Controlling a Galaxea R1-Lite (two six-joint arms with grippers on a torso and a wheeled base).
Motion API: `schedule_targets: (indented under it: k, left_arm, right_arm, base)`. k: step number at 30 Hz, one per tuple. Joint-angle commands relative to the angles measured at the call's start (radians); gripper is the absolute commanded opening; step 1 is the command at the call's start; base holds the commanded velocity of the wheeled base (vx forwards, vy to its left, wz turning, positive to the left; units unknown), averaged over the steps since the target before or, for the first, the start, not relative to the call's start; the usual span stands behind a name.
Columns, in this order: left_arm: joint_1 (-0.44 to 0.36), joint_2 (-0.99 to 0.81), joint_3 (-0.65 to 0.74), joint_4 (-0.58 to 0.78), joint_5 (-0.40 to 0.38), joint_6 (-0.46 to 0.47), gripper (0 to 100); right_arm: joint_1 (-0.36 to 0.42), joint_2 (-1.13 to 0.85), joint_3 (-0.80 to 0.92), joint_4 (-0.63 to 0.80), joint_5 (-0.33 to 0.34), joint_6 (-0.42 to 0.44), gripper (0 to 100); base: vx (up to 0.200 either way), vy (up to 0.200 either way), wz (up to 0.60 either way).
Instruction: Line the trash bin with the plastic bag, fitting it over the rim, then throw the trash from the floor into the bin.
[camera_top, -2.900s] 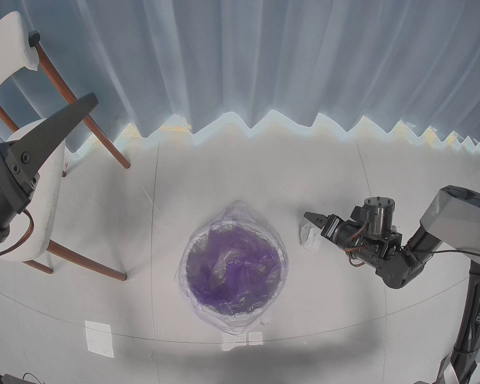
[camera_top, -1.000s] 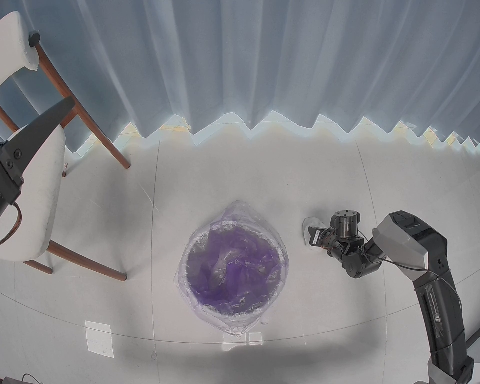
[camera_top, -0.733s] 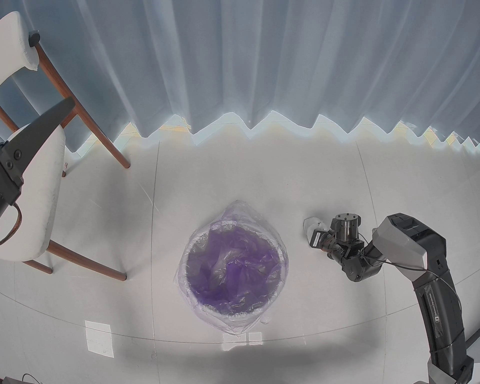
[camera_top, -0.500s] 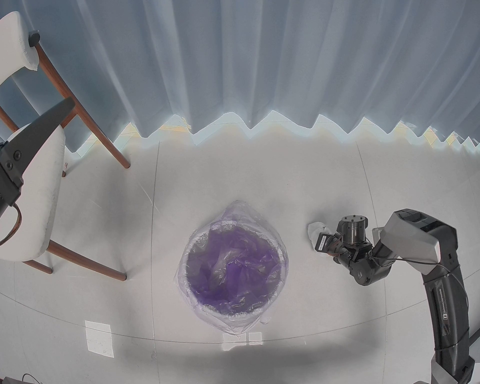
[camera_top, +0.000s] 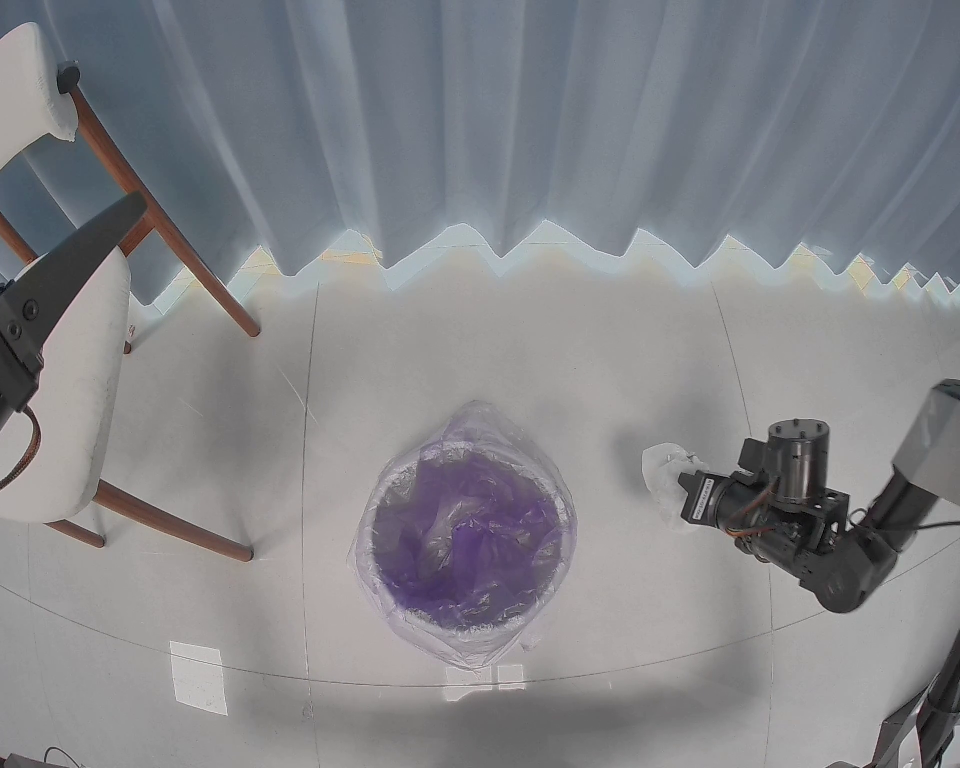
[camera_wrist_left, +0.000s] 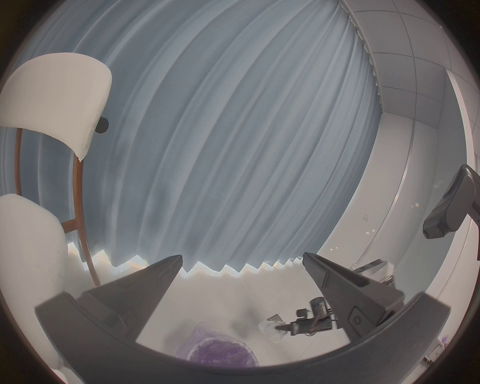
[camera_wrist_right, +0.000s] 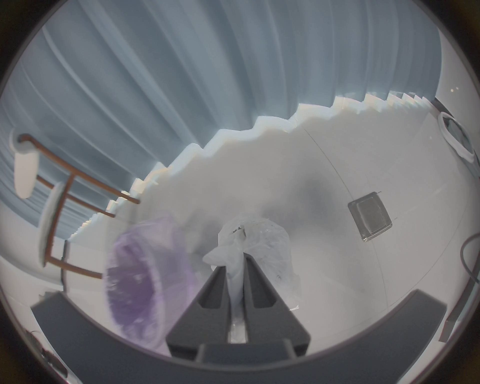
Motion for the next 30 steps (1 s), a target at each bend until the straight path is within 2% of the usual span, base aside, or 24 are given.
schedule_targets:
  k: [1,5,9,10,13,19,21,25,30]
  left_arm:
    - [-0.004,-0.003,0.003,-0.001,0.0,0.001,100]
    - [-0.016,-0.003,0.005,-0.001,-0.001,0.001,100]
    - [-0.016,-0.008,0.003,-0.001,0.0,0.001,100]
    - [-0.016,-0.012,0.003,-0.001,0.0,0.001,100]
    - [-0.016,-0.012,0.003,-0.001,-0.001,0.001,100]
    - [-0.019,-0.014,0.005,-0.001,-0.001,0.002,100]
    - [-0.019,-0.012,0.006,-0.001,-0.001,0.002,100]
    - [-0.019,-0.011,0.008,-0.001,-0.001,0.002,100]
    - [-0.021,-0.012,0.008,-0.001,-0.001,0.002,100]
  right_arm:
    - [0.235,-0.476,0.332,-0.03,-0.001,0.014,0]
    - [0.347,-0.502,0.361,-0.024,0.01,0.034,0]
    - [0.403,-0.433,0.349,-0.044,0.027,0.078,0]
    - [0.446,-0.391,0.328,-0.099,0.027,0.089,0]
    - [0.486,-0.295,0.295,-0.213,0.025,0.08,0]
    - [0.503,-0.098,0.225,-0.389,0.025,0.045,0]
    - [0.503,0.015,0.177,-0.444,0.028,0.008,0]
    - [0.502,0.181,0.055,-0.495,0.028,-0.006,0]
    - [0.469,0.305,-0.088,-0.492,0.03,-0.006,0]
  base:
    - [0.0,0.0,0.0]
    - [0.0,0.0,0.0]
    - [0.0,0.0,0.0]
    - [0.0,0.0,0.0]
    - [0.0,0.0,0.0]
    - [0.0,0.0,0.0]
    - [0.0,0.0,0.0]
    - [0.0,0.0,0.0]
    - [0.0,0.0,0.0]
